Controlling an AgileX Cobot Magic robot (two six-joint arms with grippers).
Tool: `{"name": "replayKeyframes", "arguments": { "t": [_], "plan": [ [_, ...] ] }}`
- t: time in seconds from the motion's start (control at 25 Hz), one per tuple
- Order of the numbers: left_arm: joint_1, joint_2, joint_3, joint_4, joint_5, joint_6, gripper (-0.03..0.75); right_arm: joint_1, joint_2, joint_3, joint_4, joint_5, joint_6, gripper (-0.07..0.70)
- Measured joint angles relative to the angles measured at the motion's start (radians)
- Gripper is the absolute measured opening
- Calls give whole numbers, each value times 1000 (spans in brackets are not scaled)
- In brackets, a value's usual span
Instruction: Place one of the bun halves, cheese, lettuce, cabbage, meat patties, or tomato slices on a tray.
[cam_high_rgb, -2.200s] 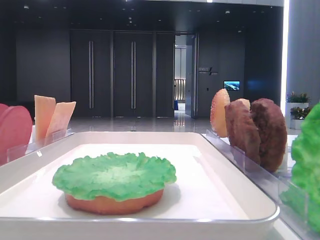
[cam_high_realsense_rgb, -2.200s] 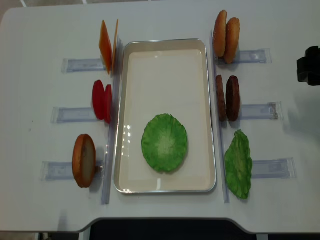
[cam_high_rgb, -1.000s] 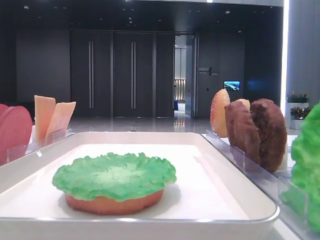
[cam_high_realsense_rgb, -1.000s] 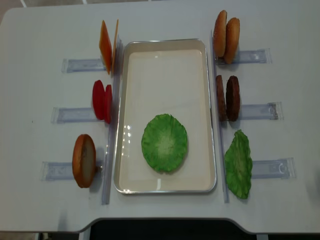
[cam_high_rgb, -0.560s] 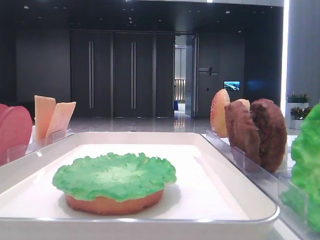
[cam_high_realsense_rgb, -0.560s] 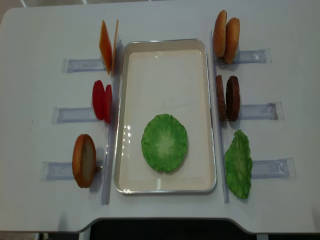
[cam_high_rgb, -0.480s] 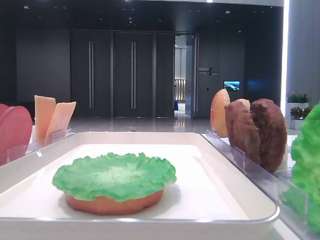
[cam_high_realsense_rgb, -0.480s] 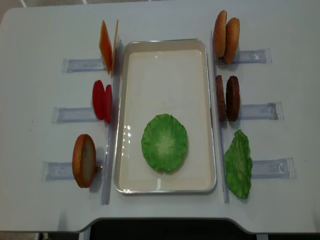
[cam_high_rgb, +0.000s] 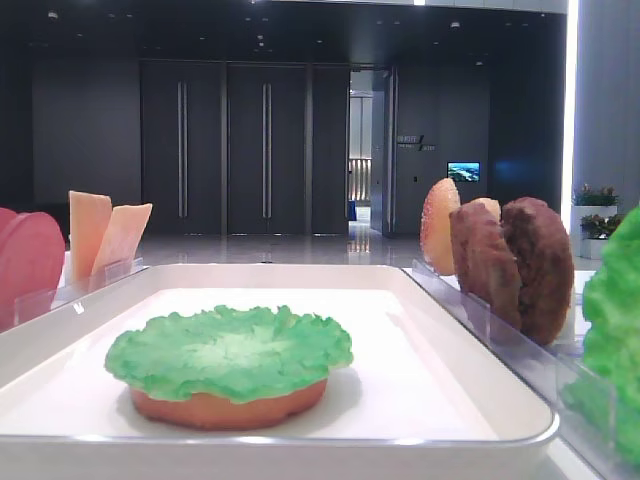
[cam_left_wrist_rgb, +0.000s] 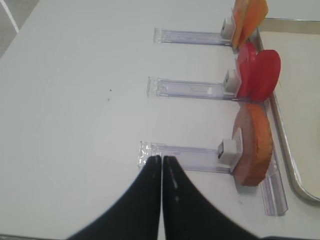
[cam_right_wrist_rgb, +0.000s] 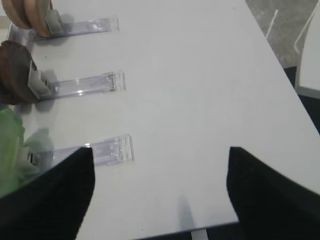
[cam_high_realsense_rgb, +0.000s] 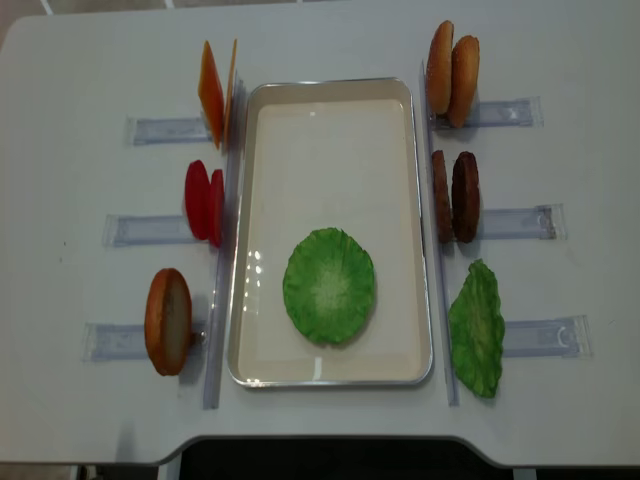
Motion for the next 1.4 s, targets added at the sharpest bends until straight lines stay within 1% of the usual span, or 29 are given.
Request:
{"name": "replayKeyframes", "arguments": {
  "t": [0.12,0.44,0.52,0.64,0.84,1.4],
  "plan": [
    [0,0,0,0,0,0,-1,0,-33,0,0,0,-2,522],
    [0,0,0,0,0,0,-1,0,-36,19,3,-3,-13,522],
    [0,0,0,0,0,0,-1,0,-36,20,15,-17,-15,522],
    [0,0,0,0,0,0,-1,0,-36,49,15,-68,-18,522],
    [0,0,0,0,0,1,-1,0,-36,58,15,-85,-25,522],
    [0,0,0,0,0,1,-1,8,-36,58,15,-90,-26,522]
  ]
}}
